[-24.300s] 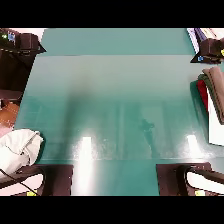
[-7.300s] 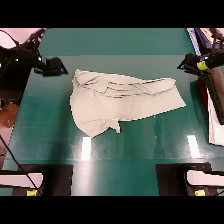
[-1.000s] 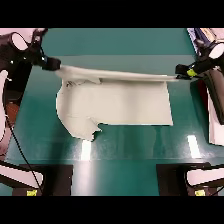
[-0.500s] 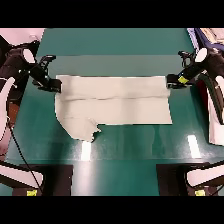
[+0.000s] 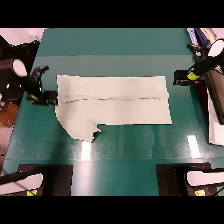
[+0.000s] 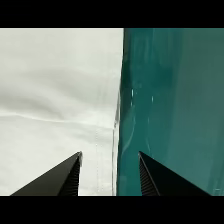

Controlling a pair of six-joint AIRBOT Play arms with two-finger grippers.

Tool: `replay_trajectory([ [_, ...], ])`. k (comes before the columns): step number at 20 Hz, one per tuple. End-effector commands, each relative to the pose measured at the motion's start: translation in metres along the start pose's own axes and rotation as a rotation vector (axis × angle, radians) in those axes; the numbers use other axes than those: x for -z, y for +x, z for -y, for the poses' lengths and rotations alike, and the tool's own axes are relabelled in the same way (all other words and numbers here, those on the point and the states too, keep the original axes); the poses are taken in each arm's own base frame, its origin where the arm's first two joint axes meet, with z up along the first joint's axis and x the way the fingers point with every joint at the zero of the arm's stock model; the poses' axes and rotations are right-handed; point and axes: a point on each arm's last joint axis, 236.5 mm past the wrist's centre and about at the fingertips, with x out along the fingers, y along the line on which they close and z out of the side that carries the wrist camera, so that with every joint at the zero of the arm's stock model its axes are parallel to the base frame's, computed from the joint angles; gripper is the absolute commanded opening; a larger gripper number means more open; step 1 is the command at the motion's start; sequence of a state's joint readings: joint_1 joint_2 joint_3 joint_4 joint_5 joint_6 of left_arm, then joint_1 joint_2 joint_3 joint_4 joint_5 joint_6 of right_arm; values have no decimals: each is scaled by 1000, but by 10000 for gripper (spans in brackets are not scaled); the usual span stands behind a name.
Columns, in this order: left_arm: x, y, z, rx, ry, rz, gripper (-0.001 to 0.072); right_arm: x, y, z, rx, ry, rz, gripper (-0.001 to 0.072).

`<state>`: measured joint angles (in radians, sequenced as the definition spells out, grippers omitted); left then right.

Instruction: Fold the shirts.

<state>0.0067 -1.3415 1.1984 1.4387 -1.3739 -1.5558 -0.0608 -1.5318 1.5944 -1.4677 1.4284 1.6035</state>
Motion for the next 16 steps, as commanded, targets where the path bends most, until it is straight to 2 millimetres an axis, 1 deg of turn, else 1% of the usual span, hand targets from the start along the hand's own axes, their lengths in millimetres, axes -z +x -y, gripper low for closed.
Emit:
replay_trajectory([
  [1, 64, 21, 18, 92, -122, 4, 519, -4, -13, -3, -9, -9, 42, 419],
  [2, 82, 29, 24, 120, -149, -10, 519, -3, -13, -3, -10, -8, 40, 419],
  [3, 95, 38, 31, 158, -171, -14, 519, -3, -13, -4, -11, -9, 39, 419],
  [6, 112, 60, 49, 249, -242, -27, 519, 1, -13, -5, -12, -12, 23, 419],
  [8, 116, 68, 55, 285, -279, -35, 519, 5, -13, -5, -11, -13, 5, 419],
  [10, 119, 73, 53, 278, -285, -38, 519, 6, -13, -4, -10, -13, -2, 419],
  [12, 116, 74, 52, 277, -289, -24, 516, 7, -13, -4, -10, -13, -2, 419],
  [13, 113, 75, 52, 278, -292, -15, 433, 7, -13, -4, -10, -13, -2, 419],
  [14, 110, 75, 52, 278, -295, 1, 419, 7, -13, -4, -10, -12, -3, 420],
  [16, 101, 74, 52, 285, -306, 35, 420, 7, -13, -4, -10, -13, -5, 419],
])
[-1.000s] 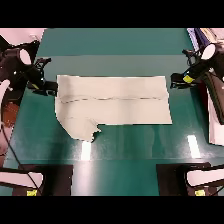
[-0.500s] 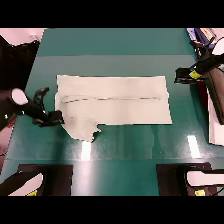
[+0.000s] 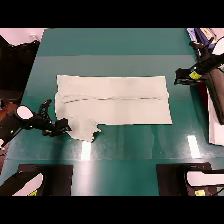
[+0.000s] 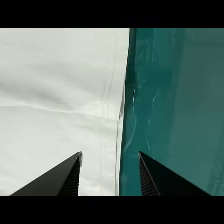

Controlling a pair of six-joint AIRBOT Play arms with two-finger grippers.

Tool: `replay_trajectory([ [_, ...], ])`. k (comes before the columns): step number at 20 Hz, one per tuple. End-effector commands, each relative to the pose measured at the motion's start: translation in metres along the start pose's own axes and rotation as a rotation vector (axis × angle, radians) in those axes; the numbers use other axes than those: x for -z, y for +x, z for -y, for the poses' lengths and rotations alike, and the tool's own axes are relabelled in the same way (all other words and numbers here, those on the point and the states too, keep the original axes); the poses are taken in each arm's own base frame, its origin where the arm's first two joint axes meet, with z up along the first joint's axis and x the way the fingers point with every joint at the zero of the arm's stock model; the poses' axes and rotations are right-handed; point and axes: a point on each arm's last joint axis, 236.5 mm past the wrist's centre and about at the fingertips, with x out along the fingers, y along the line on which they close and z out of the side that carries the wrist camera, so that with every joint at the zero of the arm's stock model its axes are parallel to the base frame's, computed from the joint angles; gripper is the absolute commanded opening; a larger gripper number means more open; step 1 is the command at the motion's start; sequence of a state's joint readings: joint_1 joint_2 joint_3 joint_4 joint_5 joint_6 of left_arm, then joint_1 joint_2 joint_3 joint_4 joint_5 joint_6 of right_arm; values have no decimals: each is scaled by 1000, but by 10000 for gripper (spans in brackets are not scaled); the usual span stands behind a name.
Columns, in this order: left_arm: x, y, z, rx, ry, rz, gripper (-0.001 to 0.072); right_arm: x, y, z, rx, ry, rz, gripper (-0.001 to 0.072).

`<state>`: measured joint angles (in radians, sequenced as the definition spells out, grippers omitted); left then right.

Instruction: Fold the shirts.

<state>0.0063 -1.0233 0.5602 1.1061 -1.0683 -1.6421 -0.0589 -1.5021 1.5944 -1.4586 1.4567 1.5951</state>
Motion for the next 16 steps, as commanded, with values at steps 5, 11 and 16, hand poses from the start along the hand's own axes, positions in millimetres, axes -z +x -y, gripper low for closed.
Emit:
replay_trajectory([
  [5, -14, 2, 2, 17, -15, 63, 420, 5, 0, 0, 0, 0, -21, 419],
  [11, -5, 10, -3, 15, -36, 43, 419, 12, 0, 0, 0, 0, -49, 418],
  [16, -13, 6, 11, 65, -18, 70, 26, 28, -2, 2, 5, -8, -117, 412],
])
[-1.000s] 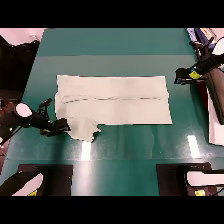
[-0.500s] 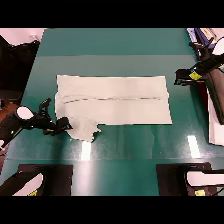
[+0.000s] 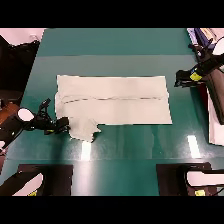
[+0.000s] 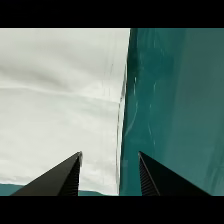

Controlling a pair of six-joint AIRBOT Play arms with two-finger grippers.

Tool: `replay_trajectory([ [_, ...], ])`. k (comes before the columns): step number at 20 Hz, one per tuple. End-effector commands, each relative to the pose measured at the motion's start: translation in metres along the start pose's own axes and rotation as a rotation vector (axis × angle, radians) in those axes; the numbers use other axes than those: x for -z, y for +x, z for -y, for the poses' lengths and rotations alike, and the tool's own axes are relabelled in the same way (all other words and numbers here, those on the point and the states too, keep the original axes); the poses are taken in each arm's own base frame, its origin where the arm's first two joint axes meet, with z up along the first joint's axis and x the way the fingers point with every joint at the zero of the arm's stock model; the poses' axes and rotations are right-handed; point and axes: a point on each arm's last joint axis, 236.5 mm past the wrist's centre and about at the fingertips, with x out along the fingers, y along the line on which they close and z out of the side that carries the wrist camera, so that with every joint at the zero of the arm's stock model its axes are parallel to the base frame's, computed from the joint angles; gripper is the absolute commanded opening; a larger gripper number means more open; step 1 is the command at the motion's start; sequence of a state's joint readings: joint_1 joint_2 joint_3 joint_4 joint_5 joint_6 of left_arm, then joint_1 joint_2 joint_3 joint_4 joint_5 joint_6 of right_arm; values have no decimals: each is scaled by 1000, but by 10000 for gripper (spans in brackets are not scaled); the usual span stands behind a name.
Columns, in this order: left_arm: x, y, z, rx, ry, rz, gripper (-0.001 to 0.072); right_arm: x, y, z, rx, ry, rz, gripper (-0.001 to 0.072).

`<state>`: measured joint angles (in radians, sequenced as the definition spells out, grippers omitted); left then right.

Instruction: Fold the shirts.

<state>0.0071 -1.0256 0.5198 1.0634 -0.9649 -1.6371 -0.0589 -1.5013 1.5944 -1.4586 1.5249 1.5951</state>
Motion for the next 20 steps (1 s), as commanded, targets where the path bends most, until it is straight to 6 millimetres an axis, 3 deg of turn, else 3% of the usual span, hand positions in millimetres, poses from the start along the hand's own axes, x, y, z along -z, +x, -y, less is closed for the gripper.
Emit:
replay_trajectory([
  [1, -3, -7, 15, 41, 55, -4, 25, 18, -1, 4, 5, -4, -76, 411],
  [4, -4, -28, 32, 64, 187, -39, 25, 45, 8, 15, 5, 9, -149, 411],
  [7, -14, -46, 47, 82, 250, -8, 25, 89, 38, 32, 1, 70, -218, 412],
  [11, -18, -50, 52, 88, 256, 4, 25, 137, 85, 19, -102, 103, -264, 412],
  [15, -14, -50, 51, 88, 257, -15, 26, 150, 117, 11, -117, 113, -240, 412],
  [19, -11, -50, 51, 88, 258, -26, 26, 153, 125, -2, -129, 91, -233, 410],
  [20, -10, -51, 51, 88, 258, -30, 26, 152, 125, -4, -129, 83, -229, 335],
])
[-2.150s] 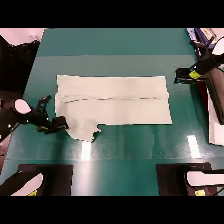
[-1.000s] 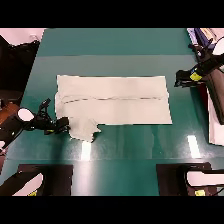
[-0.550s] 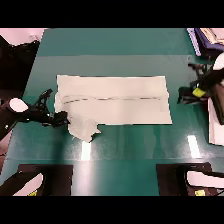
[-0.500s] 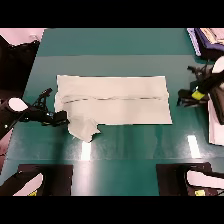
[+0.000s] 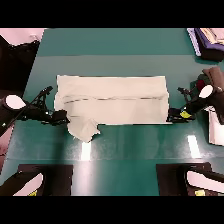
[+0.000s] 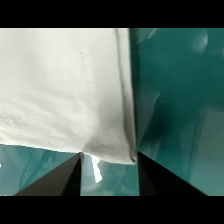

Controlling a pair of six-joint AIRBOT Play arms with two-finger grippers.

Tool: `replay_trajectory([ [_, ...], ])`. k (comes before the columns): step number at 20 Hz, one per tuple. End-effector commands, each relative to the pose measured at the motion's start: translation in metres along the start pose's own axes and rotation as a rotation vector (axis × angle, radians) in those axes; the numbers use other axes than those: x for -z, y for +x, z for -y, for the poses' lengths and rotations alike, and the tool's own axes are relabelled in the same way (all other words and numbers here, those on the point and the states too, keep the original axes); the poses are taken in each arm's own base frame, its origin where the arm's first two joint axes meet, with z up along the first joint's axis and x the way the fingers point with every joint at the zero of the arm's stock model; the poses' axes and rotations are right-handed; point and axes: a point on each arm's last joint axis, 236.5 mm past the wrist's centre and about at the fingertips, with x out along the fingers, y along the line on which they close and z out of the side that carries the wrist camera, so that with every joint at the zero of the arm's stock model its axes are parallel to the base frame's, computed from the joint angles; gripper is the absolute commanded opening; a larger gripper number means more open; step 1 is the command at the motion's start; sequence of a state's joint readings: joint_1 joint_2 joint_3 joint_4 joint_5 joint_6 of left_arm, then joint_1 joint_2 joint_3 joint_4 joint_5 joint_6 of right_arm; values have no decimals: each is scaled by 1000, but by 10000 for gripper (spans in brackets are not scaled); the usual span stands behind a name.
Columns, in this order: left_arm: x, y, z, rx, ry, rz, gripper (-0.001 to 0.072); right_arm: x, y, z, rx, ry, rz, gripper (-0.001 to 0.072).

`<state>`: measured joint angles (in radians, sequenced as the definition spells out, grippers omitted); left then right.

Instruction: Fold the shirts.

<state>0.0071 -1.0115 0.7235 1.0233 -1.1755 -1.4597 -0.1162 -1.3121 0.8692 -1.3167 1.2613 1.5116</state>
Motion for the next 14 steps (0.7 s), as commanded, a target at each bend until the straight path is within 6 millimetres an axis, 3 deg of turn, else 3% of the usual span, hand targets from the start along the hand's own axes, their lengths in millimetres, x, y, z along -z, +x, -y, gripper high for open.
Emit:
replay_trajectory([
  [1, 3, -1, 1, 1, 3, -13, 26, -2, 9, -8, -4, -26, 22, 152],
  [2, 4, -1, 1, 1, 4, -16, 25, -1, 9, -9, -4, -45, 20, 16],
  [4, 6, -6, 5, 7, 35, -34, 24, 1, 1, -9, 0, -75, 33, 20],
  [7, 7, -36, 24, 20, 98, 11, 24, 15, -33, 0, -10, -56, 70, 18],
  [10, 29, -66, 46, 58, 132, 38, 24, 38, -67, 20, 5, 4, 98, 17],
  [12, 44, -78, 61, 100, 153, 37, 25, 40, -87, 25, -4, 40, 176, 17],
  [14, 47, -85, 71, 134, 165, 56, 24, 39, -104, 26, 6, 42, 261, 17],
])
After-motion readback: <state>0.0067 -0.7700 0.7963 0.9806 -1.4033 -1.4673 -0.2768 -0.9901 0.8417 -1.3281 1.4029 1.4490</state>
